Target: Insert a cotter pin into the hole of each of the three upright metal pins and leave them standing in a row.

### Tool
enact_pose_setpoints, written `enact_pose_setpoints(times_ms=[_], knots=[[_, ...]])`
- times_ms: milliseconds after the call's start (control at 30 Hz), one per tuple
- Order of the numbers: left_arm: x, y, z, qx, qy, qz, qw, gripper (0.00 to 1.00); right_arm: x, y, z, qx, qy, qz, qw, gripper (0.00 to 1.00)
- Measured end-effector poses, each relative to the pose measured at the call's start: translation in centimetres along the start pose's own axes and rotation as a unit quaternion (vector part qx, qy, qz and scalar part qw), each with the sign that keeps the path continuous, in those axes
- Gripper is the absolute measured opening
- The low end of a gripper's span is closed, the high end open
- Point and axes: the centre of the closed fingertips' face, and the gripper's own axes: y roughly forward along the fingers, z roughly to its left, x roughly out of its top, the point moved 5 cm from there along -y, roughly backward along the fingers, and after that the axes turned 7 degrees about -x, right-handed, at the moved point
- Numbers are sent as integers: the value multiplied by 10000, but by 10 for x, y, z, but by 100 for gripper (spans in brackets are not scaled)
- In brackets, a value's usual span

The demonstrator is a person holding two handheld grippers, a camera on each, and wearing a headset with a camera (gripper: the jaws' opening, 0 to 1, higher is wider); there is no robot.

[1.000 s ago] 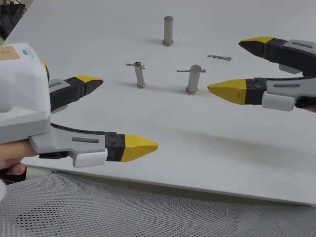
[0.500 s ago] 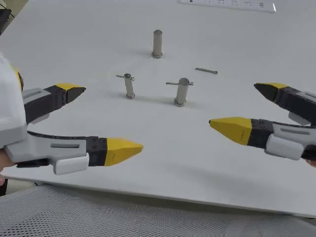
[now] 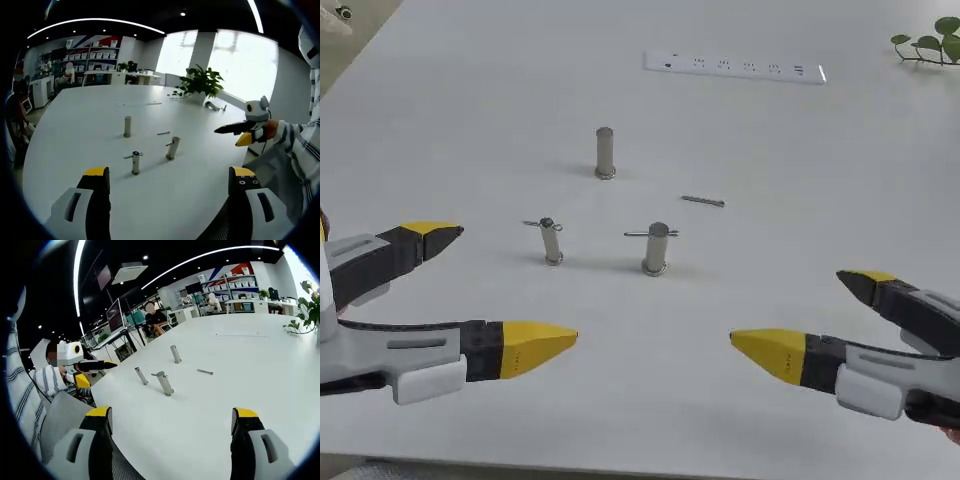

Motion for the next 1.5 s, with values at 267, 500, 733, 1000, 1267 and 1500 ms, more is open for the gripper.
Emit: enact_pose_setpoints(times_ms=[267,500,733,1000,1267,1500], knots=[[33,8,21,-16,215,-7,9998,95,5,-8,-7,-211,94,-106,9997,97],[57,25,45,0,333,146,9993,90,7,-15,-7,-285,121,-113,9995,96],[74,46,60,-231,464,243,9984,88,11,-20,-12,-404,342,-218,9984,94],[79,76,81,-348,684,531,9956,85,12,-27,-11,-525,437,-249,9974,92],[82,104,96,-376,873,767,9925,76,14,-27,-5,-537,457,-263,9972,86],[78,126,108,-425,1112,1096,9868,71,17,-26,-3,-574,437,-316,9969,82]])
